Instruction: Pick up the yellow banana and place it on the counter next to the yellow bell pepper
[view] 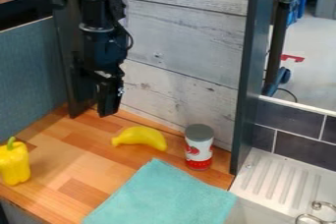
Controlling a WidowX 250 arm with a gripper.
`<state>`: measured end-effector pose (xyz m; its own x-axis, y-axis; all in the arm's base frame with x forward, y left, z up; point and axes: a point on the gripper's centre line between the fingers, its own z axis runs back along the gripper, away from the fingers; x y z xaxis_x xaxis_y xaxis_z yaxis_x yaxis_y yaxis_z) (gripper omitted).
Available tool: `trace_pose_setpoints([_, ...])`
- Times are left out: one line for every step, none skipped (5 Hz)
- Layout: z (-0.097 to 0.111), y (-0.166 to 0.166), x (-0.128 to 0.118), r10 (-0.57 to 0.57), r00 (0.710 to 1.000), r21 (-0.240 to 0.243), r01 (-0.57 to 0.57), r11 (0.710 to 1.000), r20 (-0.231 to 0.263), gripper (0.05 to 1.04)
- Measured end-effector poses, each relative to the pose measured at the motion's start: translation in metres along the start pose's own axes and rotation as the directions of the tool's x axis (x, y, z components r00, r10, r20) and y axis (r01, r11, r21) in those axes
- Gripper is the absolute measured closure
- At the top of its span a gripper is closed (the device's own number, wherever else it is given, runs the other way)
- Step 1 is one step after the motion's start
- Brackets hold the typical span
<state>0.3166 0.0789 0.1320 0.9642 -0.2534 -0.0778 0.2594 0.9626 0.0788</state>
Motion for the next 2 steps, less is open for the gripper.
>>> trace_pose_setpoints([-0.011, -0.001, 0.0, -0.013, 0.999, -0.018, 0.013, 1.0, -0.037, 0.081])
trace_pose_setpoints([-0.025, 0.003, 0.008, -0.218, 0.972, -0.064, 0.212, 0.975, -0.091, 0.081])
